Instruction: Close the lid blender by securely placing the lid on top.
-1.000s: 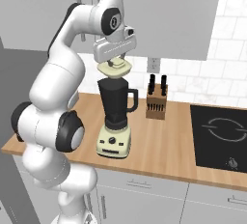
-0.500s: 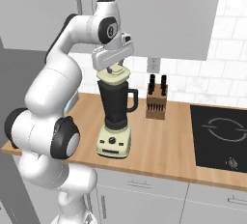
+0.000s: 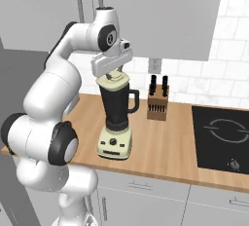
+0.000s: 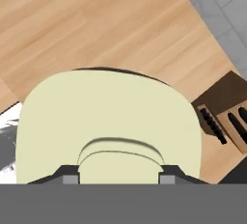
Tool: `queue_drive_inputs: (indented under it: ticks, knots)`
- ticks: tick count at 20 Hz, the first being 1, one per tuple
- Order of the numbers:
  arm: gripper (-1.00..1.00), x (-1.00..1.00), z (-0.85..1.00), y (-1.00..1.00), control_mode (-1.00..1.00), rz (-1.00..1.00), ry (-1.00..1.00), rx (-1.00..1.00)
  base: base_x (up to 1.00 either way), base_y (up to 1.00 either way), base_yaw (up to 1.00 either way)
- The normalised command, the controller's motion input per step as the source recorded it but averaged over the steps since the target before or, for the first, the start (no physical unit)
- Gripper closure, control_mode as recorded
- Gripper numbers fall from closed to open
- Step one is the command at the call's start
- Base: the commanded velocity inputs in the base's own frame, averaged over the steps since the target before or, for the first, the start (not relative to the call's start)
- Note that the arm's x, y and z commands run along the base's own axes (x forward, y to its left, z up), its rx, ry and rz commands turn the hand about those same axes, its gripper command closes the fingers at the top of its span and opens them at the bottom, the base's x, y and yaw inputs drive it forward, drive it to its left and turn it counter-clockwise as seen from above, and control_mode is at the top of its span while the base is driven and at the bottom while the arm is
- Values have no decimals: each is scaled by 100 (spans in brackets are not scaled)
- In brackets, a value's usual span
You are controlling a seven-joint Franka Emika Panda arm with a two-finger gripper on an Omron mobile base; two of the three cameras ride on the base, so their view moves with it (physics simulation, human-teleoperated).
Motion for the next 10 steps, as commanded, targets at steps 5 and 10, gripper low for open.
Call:
queue_drive_inputs:
  ticks: [5,10]
  knots:
    - [100,32,0,0,-100,0,0,0,0,0,0]
    - [100,33,-1,1,-100,0,-1,0,0,0,0]
